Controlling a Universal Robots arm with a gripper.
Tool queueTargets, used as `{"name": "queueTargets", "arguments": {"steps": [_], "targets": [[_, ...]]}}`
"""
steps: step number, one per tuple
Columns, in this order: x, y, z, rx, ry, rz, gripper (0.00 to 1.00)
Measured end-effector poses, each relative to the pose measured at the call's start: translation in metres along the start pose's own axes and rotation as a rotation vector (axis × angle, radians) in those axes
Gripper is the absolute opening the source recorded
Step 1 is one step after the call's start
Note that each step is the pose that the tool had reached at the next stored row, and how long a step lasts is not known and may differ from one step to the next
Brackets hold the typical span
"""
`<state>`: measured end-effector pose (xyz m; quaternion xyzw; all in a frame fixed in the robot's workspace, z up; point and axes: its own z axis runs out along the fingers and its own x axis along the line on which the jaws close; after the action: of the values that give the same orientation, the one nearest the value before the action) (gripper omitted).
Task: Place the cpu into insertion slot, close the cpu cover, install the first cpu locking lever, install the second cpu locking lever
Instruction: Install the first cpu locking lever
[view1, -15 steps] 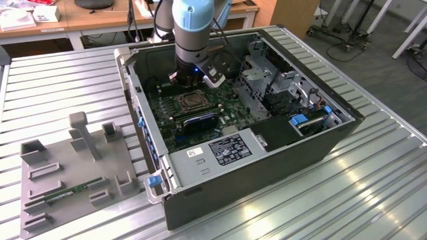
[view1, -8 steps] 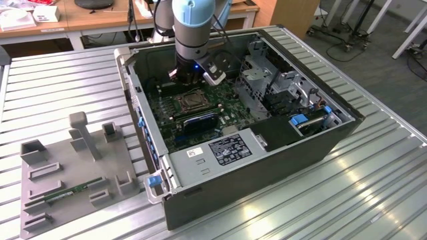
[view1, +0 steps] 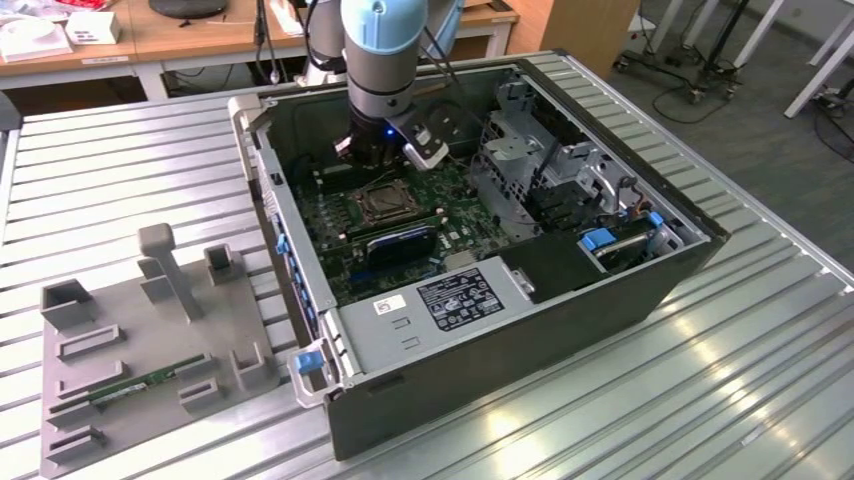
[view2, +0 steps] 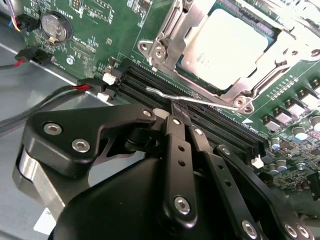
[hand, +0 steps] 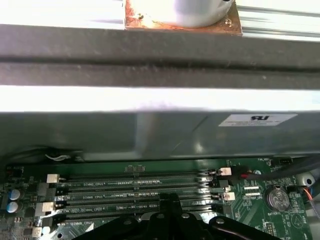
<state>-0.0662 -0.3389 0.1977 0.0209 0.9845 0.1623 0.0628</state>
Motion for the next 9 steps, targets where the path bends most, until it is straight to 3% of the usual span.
{"name": "queueTargets", "arguments": {"steps": [3, 9], "targets": [[0.0022, 0.0010, 0.0000, -0.0055, -0.0002, 0.001, 0.11], [0.0100, 0.0027, -0.0008, -0.0269, -0.0004, 0.003, 0.11]]}}
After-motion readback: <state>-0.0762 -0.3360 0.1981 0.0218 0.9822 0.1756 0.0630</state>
